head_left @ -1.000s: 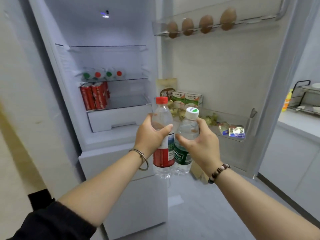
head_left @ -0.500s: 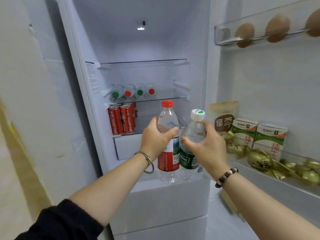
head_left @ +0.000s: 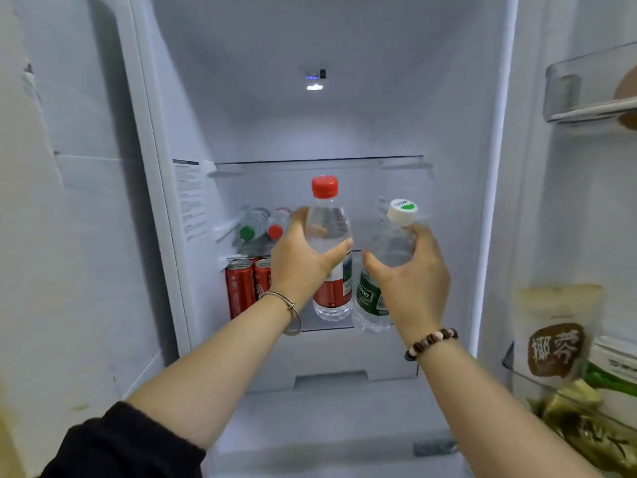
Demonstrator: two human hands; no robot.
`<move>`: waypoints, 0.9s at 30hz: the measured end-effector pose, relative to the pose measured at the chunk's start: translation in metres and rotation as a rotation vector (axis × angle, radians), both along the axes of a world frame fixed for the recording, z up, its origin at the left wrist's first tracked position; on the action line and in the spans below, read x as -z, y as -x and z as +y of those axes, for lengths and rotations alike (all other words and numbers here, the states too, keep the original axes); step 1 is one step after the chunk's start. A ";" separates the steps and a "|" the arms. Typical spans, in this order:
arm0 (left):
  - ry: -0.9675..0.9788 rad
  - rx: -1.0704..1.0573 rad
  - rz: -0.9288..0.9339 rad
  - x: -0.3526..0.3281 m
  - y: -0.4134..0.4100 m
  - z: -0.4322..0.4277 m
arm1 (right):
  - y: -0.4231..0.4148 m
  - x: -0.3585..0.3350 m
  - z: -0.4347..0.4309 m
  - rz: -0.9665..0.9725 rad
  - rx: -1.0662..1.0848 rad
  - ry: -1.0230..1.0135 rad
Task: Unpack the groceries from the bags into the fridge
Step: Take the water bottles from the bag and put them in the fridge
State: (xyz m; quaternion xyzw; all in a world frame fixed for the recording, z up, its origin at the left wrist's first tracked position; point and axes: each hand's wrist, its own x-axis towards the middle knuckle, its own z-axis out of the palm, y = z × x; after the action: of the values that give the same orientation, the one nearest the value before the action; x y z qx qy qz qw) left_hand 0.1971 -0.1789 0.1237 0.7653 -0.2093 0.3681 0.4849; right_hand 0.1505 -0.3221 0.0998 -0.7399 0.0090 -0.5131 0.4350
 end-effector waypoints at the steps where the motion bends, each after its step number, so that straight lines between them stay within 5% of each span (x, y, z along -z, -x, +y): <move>1: 0.008 -0.019 -0.041 -0.007 -0.008 -0.001 | -0.008 -0.006 -0.001 -0.028 0.001 -0.019; 10: 0.165 0.070 -0.256 -0.032 -0.067 -0.012 | -0.062 -0.049 -0.004 -0.251 0.146 -0.066; 27: 0.138 0.297 -0.099 -0.021 -0.145 -0.048 | -0.116 -0.056 -0.021 -0.388 0.343 -0.024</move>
State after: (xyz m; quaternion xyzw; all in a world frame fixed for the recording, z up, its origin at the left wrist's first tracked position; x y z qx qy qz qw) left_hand 0.3417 -0.2273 0.1447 0.6717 -0.3180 0.3430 0.5745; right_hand 0.2662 -0.3426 0.1553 -0.6103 0.0569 -0.7114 0.3438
